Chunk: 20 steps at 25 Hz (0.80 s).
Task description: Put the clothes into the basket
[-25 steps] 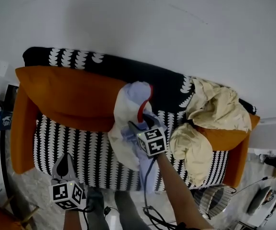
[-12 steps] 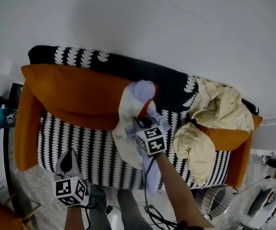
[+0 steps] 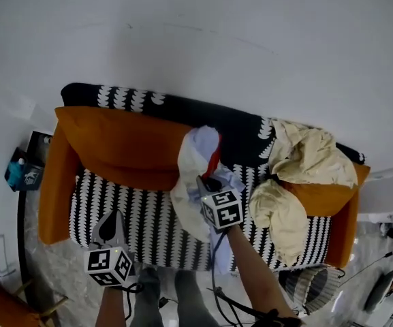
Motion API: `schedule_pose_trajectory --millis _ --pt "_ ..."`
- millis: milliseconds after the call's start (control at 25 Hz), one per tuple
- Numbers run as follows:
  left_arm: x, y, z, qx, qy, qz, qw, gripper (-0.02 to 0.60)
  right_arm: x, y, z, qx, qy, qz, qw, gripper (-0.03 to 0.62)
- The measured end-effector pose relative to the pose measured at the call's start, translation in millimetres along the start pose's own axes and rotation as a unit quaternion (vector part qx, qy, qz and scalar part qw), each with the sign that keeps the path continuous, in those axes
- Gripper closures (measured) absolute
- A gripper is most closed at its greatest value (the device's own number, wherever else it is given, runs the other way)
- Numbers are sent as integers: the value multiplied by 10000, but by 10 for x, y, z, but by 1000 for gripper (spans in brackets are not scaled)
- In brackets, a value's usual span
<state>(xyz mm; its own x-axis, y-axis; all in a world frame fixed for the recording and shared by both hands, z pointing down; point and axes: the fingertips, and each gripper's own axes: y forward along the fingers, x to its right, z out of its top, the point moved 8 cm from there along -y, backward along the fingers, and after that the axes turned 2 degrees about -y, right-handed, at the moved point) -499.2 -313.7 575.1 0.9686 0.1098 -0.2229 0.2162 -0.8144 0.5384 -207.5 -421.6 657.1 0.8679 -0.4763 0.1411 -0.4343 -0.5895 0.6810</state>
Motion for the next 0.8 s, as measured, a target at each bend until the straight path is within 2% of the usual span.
schedule_pose_trajectory --millis 200,440,640,800 --pt "80 -149 229 55 39 -218 9997 578 -143 -366 185 95 200 -239 9995 583" --pt "247 -339 554 168 343 -536 9978 578 -313 -1015 462 370 518 -701 9955 585" --pt "335 -571 764 200 505 -947 9940 578 -476 -1542 619 486 815 -988 9906 585" --pt "337 -796 907 322 620 -1090 9916 578 -638 -1923 709 537 923 -1245 9865 585"
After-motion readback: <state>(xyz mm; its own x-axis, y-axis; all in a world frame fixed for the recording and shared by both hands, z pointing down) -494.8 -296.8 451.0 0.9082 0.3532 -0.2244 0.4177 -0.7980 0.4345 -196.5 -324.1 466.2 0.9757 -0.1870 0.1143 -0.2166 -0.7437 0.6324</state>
